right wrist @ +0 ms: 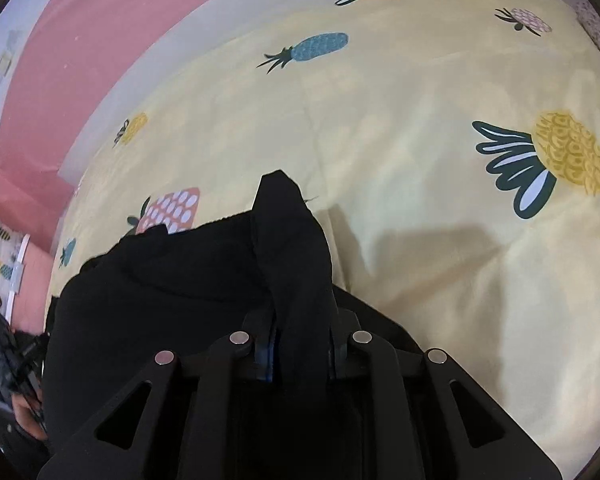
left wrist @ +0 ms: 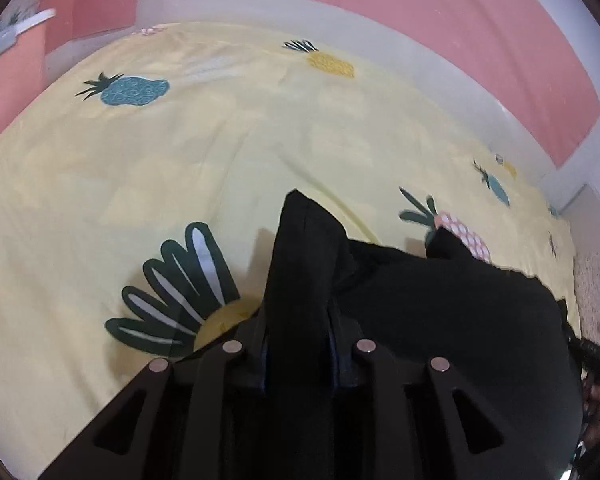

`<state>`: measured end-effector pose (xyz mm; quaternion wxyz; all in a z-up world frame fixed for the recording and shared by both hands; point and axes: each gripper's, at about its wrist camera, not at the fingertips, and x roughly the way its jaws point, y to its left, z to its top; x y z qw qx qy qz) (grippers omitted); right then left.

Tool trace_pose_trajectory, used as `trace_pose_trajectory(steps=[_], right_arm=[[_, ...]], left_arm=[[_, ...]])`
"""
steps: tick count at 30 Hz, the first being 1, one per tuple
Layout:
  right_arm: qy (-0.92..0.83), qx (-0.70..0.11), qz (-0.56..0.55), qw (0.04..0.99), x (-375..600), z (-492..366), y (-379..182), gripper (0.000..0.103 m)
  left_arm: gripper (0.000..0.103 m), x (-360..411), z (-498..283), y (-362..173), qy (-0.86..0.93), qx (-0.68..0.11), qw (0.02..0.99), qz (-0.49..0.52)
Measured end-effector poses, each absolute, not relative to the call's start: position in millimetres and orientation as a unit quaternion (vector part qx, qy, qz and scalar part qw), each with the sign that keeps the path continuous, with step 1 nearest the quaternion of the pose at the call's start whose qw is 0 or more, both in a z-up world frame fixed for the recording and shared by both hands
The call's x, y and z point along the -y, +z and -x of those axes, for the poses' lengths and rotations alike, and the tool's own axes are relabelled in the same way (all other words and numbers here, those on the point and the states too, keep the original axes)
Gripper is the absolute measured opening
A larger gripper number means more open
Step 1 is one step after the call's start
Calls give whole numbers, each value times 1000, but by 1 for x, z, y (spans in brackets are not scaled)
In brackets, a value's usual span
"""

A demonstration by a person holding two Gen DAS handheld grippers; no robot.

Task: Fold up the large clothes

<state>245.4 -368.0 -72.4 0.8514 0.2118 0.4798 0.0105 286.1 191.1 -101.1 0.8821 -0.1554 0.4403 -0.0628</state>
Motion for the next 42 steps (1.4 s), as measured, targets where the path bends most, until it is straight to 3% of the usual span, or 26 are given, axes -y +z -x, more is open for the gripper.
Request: trace_pose_trajectory(steps=[6, 10, 18, 22, 24, 29, 37, 42], right_arm=[[1, -492, -178, 852, 358, -247, -92, 25], [-21, -506, -146, 850, 357, -253, -84, 37], [14, -419, -118, 900, 343, -177, 5, 39], [37, -396, -106, 911, 319, -125, 12, 40], [45, -410, -105, 905, 303, -104, -6, 42], [9, -444, -117, 888, 308, -102, -72, 42], [5, -430, -113, 896, 315, -103, -43, 42], [0, -437, -144, 888, 329, -121, -54, 42]], left_arm=[[32, -188, -289, -113, -52, -443, 883, 147], [45, -187, -291, -102, -33, -457, 880, 129], [44, -213, -247, -30, -28, -401, 905, 142], [47, -203, -185, -6, -66, -364, 916, 151], [52, -180, -152, -13, -101, -363, 916, 138], [52, -131, -132, -81, -129, -432, 889, 75], [52, -150, -130, -56, -105, -405, 905, 85], [51, -172, -149, -76, -64, -426, 898, 96]])
